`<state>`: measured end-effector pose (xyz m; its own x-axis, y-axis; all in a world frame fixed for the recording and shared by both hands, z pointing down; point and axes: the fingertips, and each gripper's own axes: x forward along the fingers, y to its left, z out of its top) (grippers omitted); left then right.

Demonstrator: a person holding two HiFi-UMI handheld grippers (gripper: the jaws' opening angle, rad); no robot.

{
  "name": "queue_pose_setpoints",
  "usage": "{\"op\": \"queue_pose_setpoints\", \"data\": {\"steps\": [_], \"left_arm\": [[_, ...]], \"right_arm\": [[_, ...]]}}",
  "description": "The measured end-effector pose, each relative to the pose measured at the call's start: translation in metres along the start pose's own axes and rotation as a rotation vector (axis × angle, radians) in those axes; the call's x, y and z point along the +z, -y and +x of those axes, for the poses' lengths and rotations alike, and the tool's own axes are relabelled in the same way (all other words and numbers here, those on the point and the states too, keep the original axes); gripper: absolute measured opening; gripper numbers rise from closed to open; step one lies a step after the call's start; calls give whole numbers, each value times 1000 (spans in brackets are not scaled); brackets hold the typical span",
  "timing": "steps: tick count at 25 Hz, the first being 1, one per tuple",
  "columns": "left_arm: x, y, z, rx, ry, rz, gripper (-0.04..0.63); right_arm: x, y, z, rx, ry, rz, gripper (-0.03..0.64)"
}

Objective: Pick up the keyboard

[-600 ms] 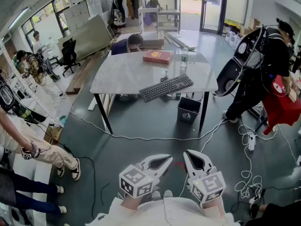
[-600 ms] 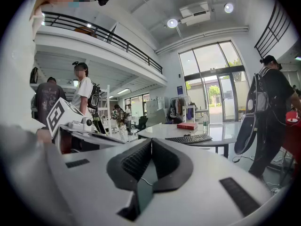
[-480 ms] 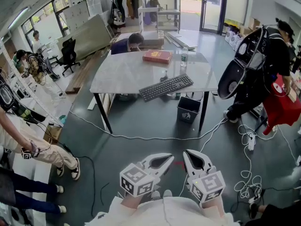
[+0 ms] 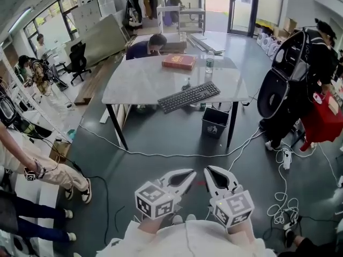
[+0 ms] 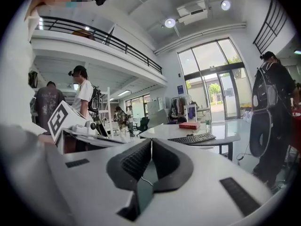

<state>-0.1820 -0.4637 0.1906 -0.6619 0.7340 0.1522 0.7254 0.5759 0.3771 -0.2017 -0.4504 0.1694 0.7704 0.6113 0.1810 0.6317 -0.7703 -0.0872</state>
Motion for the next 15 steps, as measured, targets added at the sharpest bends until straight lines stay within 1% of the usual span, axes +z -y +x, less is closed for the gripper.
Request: {"op": "queue_pose_setpoints", "data": {"steps": [3,6,8,10,13,15], "left_arm": [[1,1,4,-3,2,1,14],[-2,1,9,-16,17,-51,14],[-8,-4,12,5,15,-69,14],[-13,-7,17,30,4,-54,14],[-15,-6,27,33,19,-52,14],[-23,-2,32,45,14,-40,14]], "right_arm": [[-5,8,2,-16,-6,34,32],[-7,13,4,4,-5,65,32],[-8,15,4,22,-7,70,32],[-9,18,4,35,-5,60,32],[-10,19,3,85,4,56,34],[-13,19,-1,101,2,59,34]]}}
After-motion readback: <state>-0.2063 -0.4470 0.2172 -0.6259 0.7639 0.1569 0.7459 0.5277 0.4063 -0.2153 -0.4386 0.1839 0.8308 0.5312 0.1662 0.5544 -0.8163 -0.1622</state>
